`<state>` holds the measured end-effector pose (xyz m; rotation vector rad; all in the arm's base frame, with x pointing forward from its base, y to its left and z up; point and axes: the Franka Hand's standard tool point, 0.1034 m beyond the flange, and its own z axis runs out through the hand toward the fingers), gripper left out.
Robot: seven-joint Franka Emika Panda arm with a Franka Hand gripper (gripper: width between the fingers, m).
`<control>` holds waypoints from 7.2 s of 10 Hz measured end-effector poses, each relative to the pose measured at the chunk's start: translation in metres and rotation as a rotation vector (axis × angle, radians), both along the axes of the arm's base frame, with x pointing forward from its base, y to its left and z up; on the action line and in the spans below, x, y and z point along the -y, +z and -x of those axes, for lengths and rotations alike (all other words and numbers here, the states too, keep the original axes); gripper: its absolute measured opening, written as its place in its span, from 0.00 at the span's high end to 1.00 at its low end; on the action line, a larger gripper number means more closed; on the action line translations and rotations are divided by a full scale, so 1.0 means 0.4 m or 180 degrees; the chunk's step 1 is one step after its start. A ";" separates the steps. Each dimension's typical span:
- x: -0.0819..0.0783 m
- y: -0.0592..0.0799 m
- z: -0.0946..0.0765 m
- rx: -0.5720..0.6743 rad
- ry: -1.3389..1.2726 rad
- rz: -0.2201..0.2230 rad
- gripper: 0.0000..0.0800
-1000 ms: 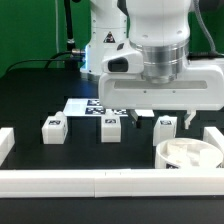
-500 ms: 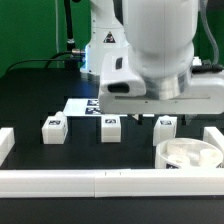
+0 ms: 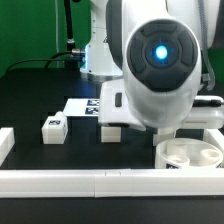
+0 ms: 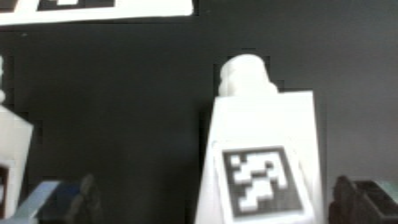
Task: Assemble stool
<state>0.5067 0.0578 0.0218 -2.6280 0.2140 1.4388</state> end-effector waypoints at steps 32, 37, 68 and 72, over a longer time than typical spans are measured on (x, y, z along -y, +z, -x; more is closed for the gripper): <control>-0.047 0.240 -0.309 0.3610 -0.0146 0.0284 0.59; -0.074 0.224 -0.315 0.4120 -0.0227 0.0350 0.59; -0.138 0.152 -0.291 0.4206 -0.0327 0.0286 0.59; -0.152 0.144 -0.272 0.4409 -0.0381 0.0349 0.59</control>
Offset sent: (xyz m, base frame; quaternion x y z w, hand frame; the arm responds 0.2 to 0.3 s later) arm 0.0028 0.0087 -0.0073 -0.0069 0.0031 0.0105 0.9999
